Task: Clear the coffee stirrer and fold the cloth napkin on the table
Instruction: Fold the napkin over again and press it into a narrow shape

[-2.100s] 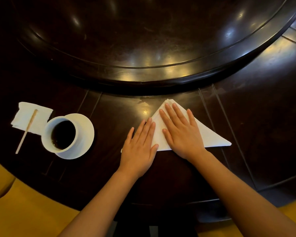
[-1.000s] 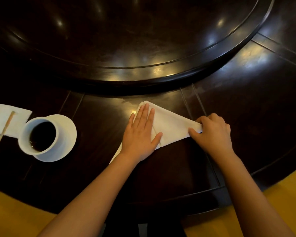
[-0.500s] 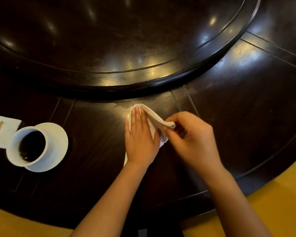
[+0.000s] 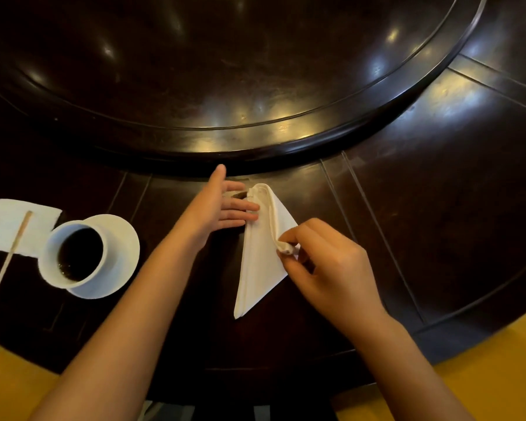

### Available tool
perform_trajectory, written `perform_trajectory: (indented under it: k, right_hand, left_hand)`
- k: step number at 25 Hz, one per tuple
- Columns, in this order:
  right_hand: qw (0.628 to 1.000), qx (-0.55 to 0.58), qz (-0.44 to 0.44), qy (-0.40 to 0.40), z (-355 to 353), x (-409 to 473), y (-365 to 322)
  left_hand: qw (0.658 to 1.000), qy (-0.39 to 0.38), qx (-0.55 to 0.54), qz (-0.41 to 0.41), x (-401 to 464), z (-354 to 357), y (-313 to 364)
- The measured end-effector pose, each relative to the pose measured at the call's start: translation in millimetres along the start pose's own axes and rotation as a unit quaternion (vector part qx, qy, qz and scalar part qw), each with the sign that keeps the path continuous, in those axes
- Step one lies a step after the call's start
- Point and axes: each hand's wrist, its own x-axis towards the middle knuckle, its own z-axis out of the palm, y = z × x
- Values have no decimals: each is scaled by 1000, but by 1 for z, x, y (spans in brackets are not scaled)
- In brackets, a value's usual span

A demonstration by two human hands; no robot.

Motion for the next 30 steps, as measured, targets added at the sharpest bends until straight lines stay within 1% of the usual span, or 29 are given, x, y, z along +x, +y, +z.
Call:
perform_trajectory:
  k: [1, 3, 5, 9, 12, 14, 16, 20, 21, 22, 24, 26, 27, 28, 30]
  right_hand:
    - [1000, -4, -11, -4, 3, -2, -2]
    - [1000, -9, -28, -7, 13, -6, -4]
    - [999, -15, -47, -12, 27, -12, -5]
    - [991, -52, -111, -52, 63, -31, -5]
    - [987, -71, -125, -66, 83, -42, 3]
    - [986, -80, -127, -72, 89, -44, 7]
    - [985, -83, -124, -89, 90, -45, 10]
    - [984, -65, -101, -134, 87, -46, 12]
    - [987, -54, -95, -121, 85, -45, 14]
    - [991, -49, -88, -91, 83, -44, 17]
    - [995, -84, -48, -38, 80, -40, 28]
    - [985, -159, 3, -74, 77, -36, 41]
    - [977, -186, 18, -100, 77, -35, 46]
    - [971, -200, 29, -125, 78, -36, 49]
    - [964, -210, 39, -155, 82, -37, 53]
  left_hand:
    - [999, -31, 16, -17, 5, 0, 4]
    - [998, -48, 30, -16, 12, 2, 10]
    - [998, -36, 54, 1, 16, 5, 13]
    - [978, 1, 200, 54, 17, 9, 10]
    - [965, -4, 249, 85, 15, 6, 8]
    - [949, 2, 297, 104, 16, 4, 8]
    - [936, 10, 332, 119, 17, 4, 7]
    - [921, 21, 360, 145, 19, 5, 3]
    - [917, 22, 367, 154, 18, 4, 2]
    - [914, 22, 371, 163, 18, 4, 2]
    - [914, 24, 368, 170, 18, 5, 1]
    - [919, 30, 358, 165, 17, 6, -1]
    - [913, 41, 368, 170, 15, 7, -3]
    - [890, 73, 404, 198, 11, 10, -8]
    - [802, 156, 491, 303, 4, 23, -26]
